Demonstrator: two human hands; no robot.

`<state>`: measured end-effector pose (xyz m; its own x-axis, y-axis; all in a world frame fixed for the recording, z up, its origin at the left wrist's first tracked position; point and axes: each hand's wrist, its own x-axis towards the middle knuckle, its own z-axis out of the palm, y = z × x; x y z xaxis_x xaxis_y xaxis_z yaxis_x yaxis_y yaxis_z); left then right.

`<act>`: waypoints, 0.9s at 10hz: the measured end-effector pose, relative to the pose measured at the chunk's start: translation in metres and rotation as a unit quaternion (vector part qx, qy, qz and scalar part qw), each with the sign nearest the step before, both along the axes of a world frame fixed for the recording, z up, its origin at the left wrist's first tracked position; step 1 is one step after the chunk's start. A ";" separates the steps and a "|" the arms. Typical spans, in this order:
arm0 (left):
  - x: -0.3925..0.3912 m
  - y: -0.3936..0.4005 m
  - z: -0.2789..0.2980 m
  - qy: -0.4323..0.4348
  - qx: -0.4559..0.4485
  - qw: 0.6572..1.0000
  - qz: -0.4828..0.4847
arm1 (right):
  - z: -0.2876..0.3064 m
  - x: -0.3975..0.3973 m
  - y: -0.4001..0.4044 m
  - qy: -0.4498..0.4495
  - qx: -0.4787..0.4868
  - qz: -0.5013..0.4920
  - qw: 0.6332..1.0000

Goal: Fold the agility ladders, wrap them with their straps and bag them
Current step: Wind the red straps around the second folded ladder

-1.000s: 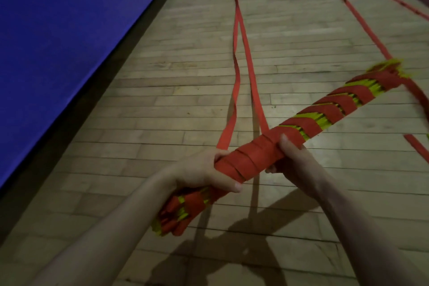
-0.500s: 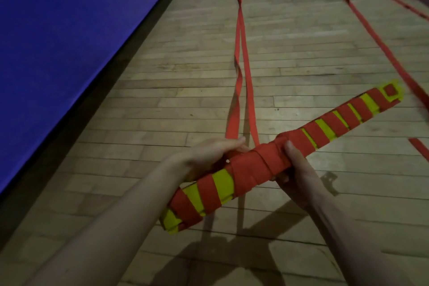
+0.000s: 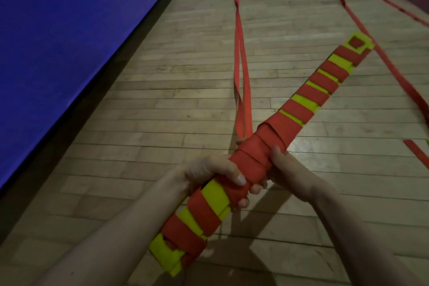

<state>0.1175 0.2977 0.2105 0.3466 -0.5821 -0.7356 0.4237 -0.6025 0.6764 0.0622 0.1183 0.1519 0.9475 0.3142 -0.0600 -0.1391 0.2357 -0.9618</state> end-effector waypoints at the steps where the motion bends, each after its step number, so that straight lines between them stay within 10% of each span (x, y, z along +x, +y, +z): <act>1: 0.003 0.001 0.007 0.004 0.003 1.000 0.011 | 0.019 0.003 0.003 0.006 -0.049 0.012 0.999; 4: 0.011 0.012 0.033 -0.064 0.014 0.997 0.033 | 0.035 0.004 0.010 -0.034 -0.103 -0.022 0.994; 6: 0.015 0.019 0.037 0.079 -0.148 0.981 0.096 | 0.044 0.009 -0.005 -0.028 -0.019 -0.004 0.999; 9: 0.006 0.017 0.050 -0.031 -0.136 0.987 0.084 | 0.066 0.011 -0.019 0.040 -0.102 -0.013 0.994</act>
